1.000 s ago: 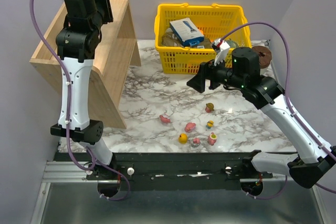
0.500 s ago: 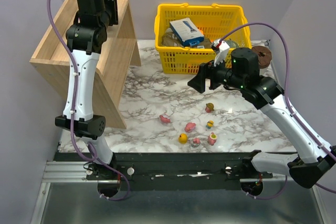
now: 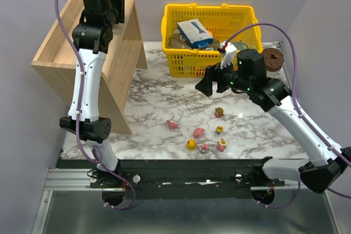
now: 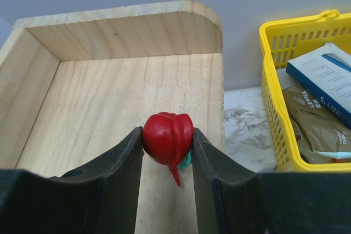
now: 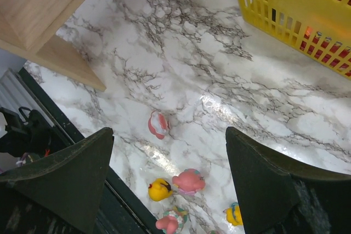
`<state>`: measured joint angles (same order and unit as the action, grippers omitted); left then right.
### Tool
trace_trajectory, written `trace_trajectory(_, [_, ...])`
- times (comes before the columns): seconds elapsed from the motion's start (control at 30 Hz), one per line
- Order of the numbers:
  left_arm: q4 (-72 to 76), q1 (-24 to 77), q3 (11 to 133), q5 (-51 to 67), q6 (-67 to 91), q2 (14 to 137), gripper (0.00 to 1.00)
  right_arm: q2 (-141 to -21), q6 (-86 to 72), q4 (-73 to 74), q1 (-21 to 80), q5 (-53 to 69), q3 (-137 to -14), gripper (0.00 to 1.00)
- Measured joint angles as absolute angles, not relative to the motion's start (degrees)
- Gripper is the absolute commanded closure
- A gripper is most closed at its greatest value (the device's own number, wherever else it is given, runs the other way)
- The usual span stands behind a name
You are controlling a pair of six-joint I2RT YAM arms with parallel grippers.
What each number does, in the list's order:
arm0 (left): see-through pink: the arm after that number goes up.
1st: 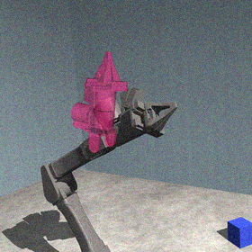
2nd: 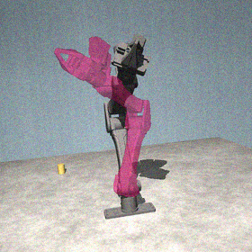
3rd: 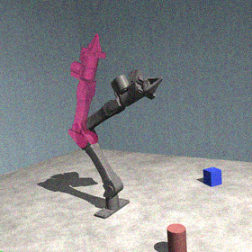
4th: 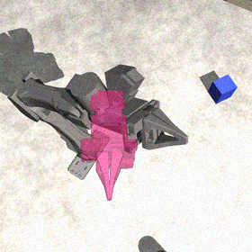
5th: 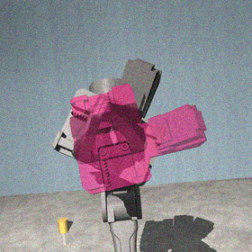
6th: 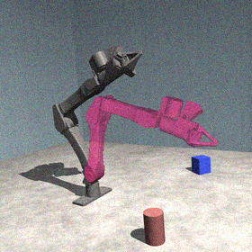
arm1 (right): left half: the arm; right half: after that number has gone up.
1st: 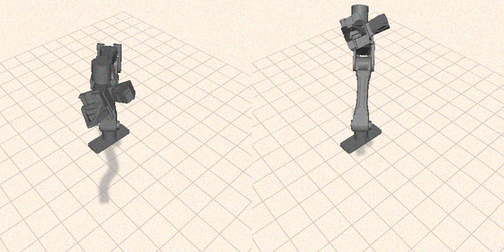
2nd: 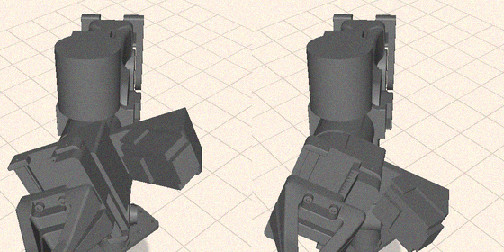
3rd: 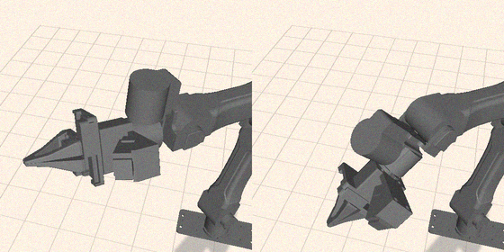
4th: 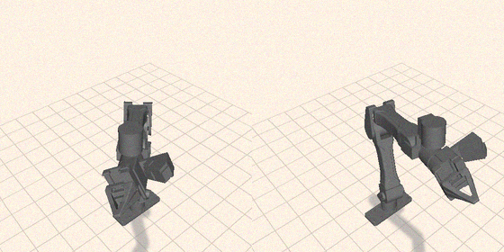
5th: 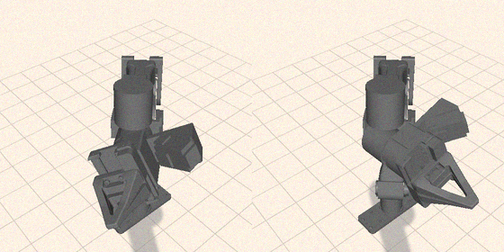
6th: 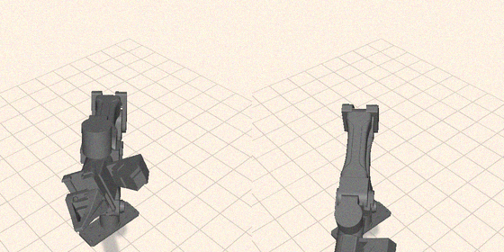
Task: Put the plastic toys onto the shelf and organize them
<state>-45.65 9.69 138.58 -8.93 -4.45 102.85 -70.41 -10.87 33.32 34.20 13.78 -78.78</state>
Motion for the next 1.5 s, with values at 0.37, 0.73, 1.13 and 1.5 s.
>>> trace_trajectory(0.37, [-44.3, 8.7, 138.4, -5.5, -4.8, 103.3, 0.71, -72.3, -10.9, 33.4, 34.2, 13.1, -78.8, 0.09])
trace_trajectory(0.73, [-42.7, 8.4, 137.5, -3.3, -4.9, 103.3, 0.62, -73.5, -10.9, 34.1, 34.2, 13.2, -80.4, 0.09])
trace_trajectory(1.13, [-42.7, 8.4, 137.5, -2.7, -5.0, 103.3, 0.52, -73.6, -11.7, 34.1, 34.2, 14.4, -80.6, 0.09])
trace_trajectory(1.5, [-43.0, 8.4, 137.5, -2.7, -5.0, 103.3, 0.39, -73.6, -12.1, 34.1, 34.1, 15.4, -80.6, 0.09])
